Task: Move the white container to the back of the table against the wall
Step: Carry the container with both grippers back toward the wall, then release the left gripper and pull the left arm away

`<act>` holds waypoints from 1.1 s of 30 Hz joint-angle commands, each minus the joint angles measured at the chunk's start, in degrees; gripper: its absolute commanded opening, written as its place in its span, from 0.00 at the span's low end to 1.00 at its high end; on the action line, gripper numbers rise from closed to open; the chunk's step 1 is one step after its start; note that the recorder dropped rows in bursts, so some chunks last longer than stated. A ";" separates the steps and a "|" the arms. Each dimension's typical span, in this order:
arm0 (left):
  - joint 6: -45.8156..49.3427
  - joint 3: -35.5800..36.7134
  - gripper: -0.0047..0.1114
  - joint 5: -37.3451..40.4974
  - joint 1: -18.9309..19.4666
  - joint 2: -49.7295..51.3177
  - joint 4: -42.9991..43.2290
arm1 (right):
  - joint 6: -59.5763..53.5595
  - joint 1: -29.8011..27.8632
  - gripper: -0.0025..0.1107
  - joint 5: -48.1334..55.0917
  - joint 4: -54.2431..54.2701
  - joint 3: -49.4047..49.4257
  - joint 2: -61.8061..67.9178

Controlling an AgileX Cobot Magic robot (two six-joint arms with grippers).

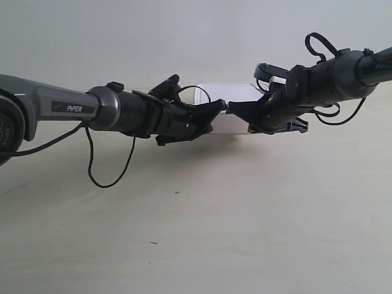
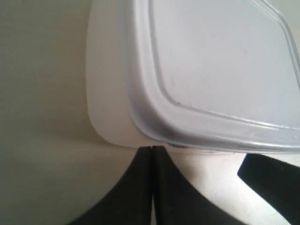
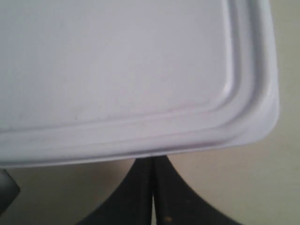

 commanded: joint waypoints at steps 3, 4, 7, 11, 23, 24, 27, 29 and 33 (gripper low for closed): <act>-1.69 3.31 0.04 3.68 -0.40 -3.32 4.36 | -0.26 0.02 0.02 -0.54 0.06 -2.41 1.29; -1.67 5.11 0.04 3.00 -0.40 -4.66 4.36 | -0.26 0.02 0.02 -0.95 0.06 -2.51 1.29; -1.67 11.41 0.04 0.84 -0.40 -9.27 4.46 | -0.26 0.02 0.02 -1.26 0.06 -3.20 1.29; -1.67 21.11 0.04 -0.60 -0.40 -16.09 4.46 | -0.74 0.02 0.02 -0.67 0.80 -5.07 1.76; -1.25 47.73 0.04 -7.24 -6.75 -36.38 4.35 | -13.49 0.15 0.02 2.88 15.52 -14.69 7.40; -1.25 49.91 0.04 -7.50 -7.45 -38.09 4.35 | -13.77 0.15 0.02 2.65 15.52 -15.24 7.62; -1.25 55.68 0.04 -7.91 -9.64 -44.10 4.35 | -13.77 0.15 0.02 3.11 15.52 -17.42 8.79; -1.25 59.33 0.04 -7.91 -10.67 -48.30 4.35 | -13.77 0.15 0.02 4.09 15.52 -19.46 10.05; -1.38 65.05 0.04 -7.91 -10.68 -55.97 4.35 | -13.77 0.15 0.02 5.07 15.52 -22.44 12.13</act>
